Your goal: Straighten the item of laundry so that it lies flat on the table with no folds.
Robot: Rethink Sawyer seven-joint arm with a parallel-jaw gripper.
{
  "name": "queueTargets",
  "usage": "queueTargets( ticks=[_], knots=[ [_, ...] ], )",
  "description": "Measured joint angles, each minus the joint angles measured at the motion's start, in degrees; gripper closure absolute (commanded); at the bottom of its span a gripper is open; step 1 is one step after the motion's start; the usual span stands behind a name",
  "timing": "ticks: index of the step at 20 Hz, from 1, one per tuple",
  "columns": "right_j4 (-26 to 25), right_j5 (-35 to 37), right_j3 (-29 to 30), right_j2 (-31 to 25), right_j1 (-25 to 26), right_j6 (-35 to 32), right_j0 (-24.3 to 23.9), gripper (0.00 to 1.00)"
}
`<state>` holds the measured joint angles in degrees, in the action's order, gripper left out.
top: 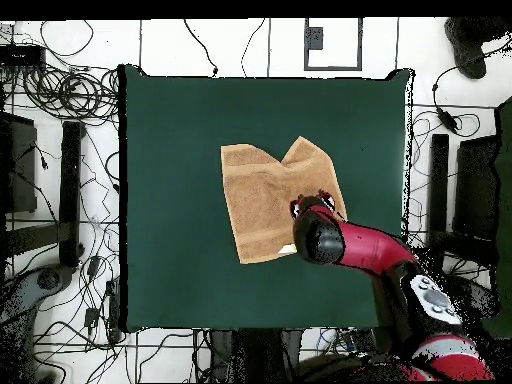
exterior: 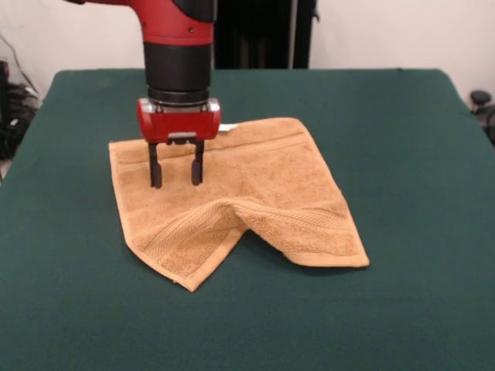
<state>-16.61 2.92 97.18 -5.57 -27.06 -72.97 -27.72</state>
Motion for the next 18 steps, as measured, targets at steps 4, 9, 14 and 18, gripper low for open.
queueTargets(
  ticks=[4, 9, 14, 18],
  knots=[
    [4.43, -1.12, -1.87, 6.49, 0.38, -0.02, 6.90, 0.00],
    [12.67, -5.80, -1.94, 13.67, 0.42, -1.32, 14.41, 0.00],
    [17.17, -11.16, -1.89, 16.05, 0.41, -3.93, 15.94, 0.00],
    [17.23, -11.74, -2.48, 16.08, 0.67, -4.45, 13.50, 0.00]
  ],
)
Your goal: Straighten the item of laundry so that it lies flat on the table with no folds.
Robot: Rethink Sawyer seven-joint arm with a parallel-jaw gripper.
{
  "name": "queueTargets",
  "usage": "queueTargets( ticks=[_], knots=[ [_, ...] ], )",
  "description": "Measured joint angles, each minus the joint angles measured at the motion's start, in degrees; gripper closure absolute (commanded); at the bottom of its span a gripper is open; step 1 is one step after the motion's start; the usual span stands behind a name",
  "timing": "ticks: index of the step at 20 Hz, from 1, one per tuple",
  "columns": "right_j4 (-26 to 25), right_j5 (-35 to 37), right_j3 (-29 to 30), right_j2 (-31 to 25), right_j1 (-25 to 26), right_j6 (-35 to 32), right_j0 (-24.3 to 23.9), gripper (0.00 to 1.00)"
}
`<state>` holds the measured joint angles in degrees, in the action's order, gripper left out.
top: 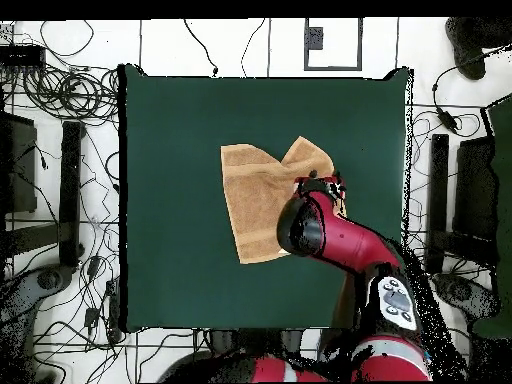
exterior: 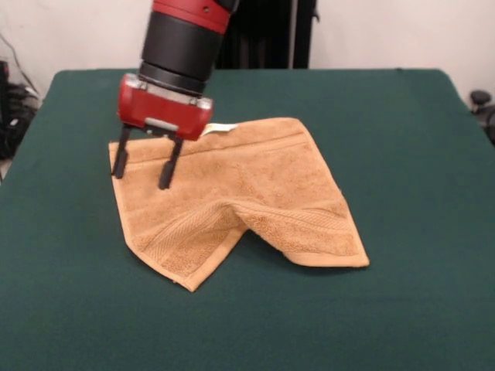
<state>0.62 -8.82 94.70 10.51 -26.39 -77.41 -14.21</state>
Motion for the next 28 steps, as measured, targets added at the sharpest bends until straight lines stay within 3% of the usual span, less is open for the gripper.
queueTargets(
  ticks=[11, 15, 23, 28],
  knots=[
    [0.25, 0.02, -4.03, -2.51, 2.87, 0.00, -9.52, 0.00],
    [2.01, 1.33, -4.15, -3.95, 3.46, 0.00, -10.88, 0.00],
    [7.63, 12.71, -4.14, -8.90, 3.77, 0.00, -12.28, 0.00],
    [9.44, 14.82, -4.01, -10.86, 3.75, -0.01, -12.23, 0.00]
  ],
)
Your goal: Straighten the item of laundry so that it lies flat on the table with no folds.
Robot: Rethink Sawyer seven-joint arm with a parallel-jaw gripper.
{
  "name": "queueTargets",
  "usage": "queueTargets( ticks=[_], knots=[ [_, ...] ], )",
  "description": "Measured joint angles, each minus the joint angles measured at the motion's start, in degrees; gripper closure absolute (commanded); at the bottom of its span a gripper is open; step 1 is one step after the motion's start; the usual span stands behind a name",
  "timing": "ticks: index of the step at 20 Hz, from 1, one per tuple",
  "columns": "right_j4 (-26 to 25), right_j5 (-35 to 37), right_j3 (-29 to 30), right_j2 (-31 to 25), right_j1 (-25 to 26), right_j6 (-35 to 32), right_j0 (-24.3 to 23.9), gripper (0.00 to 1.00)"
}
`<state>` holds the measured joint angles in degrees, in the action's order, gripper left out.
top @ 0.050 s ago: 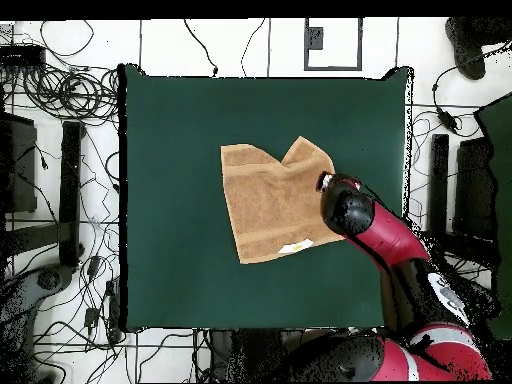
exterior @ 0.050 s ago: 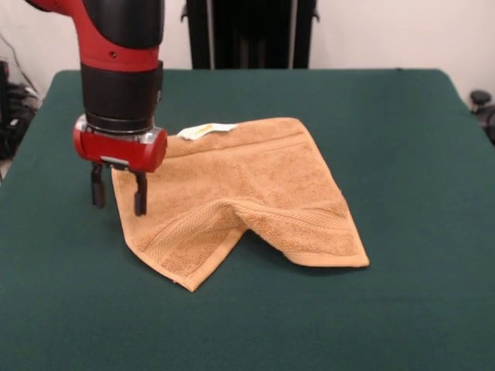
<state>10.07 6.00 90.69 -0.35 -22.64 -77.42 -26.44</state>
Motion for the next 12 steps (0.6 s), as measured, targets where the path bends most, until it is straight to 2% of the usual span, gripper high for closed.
queueTargets(
  ticks=[12],
  knots=[
    [2.79, -0.07, 0.63, -3.05, 0.00, -0.03, -0.11, 0.00]
  ],
)
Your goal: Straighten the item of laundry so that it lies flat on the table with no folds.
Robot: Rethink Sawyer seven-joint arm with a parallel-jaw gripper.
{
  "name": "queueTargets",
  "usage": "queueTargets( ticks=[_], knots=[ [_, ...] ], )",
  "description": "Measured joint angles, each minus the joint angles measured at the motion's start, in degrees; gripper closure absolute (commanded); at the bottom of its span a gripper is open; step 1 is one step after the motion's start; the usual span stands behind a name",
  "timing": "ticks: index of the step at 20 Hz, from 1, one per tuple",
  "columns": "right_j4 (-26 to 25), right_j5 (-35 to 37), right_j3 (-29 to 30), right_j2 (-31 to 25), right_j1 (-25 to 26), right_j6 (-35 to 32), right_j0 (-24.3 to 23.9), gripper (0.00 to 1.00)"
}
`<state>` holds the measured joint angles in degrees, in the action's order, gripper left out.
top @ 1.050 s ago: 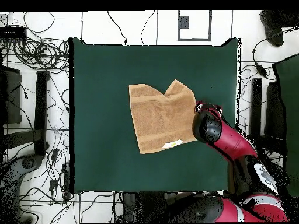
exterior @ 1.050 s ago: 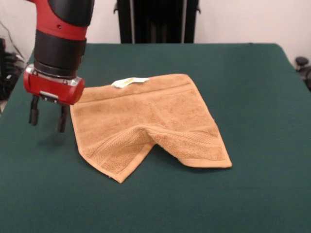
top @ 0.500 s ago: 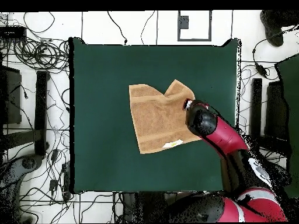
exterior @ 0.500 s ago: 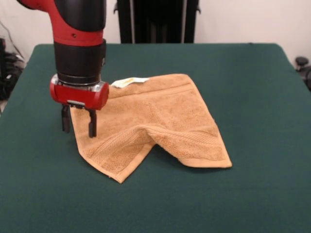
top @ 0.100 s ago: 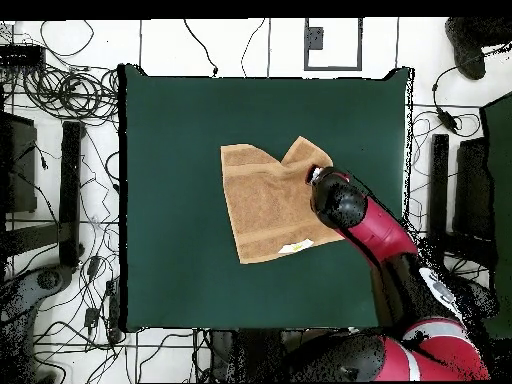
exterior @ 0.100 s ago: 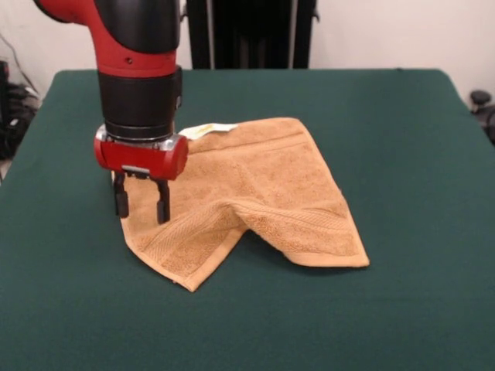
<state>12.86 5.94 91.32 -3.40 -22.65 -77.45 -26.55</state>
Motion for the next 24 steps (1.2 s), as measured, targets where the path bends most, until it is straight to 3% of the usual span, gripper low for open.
queueTargets(
  ticks=[24],
  knots=[
    [0.54, -2.65, -1.79, 0.02, 0.11, 0.00, 1.68, 0.00]
  ],
)
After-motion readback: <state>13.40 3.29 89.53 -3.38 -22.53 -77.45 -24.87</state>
